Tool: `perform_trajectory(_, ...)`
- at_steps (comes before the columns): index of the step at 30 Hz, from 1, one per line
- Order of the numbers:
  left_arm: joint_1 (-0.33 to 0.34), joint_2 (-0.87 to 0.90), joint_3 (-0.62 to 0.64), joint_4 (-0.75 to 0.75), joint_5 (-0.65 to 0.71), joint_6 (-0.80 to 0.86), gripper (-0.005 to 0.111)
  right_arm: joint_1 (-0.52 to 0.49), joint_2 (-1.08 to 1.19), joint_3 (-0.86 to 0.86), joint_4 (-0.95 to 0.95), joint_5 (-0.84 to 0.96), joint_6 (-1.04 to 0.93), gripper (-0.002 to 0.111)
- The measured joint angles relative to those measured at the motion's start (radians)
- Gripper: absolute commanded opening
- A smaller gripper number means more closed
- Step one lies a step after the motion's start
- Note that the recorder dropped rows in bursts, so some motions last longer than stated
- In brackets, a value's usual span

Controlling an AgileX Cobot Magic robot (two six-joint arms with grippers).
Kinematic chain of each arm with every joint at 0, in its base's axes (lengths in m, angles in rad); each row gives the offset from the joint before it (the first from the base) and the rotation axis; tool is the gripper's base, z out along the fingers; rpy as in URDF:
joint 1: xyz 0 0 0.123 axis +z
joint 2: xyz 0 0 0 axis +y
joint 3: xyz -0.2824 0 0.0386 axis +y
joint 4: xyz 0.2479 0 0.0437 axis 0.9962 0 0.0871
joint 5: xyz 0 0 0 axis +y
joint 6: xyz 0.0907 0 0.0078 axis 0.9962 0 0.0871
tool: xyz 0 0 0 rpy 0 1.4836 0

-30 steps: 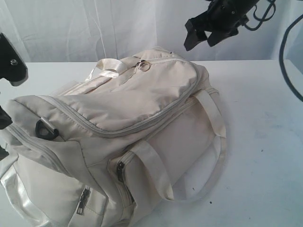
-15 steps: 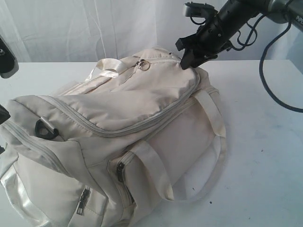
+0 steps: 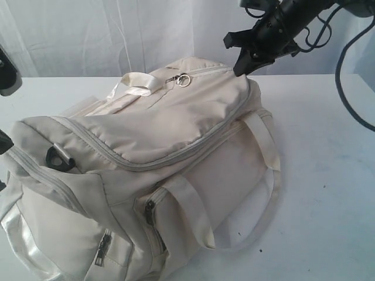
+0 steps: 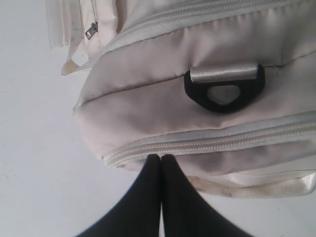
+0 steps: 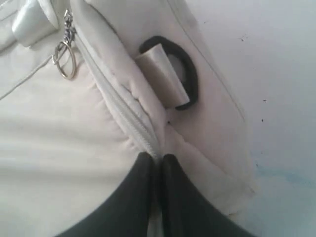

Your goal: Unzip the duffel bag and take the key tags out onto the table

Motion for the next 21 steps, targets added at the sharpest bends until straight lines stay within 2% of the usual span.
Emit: perform_trajectory(21, 0.0, 0.0, 0.0, -0.008, -0.001, 0.0, 0.0, -0.007, -0.296, 0.425, -0.097, -0.04, 0.0, 0.0)
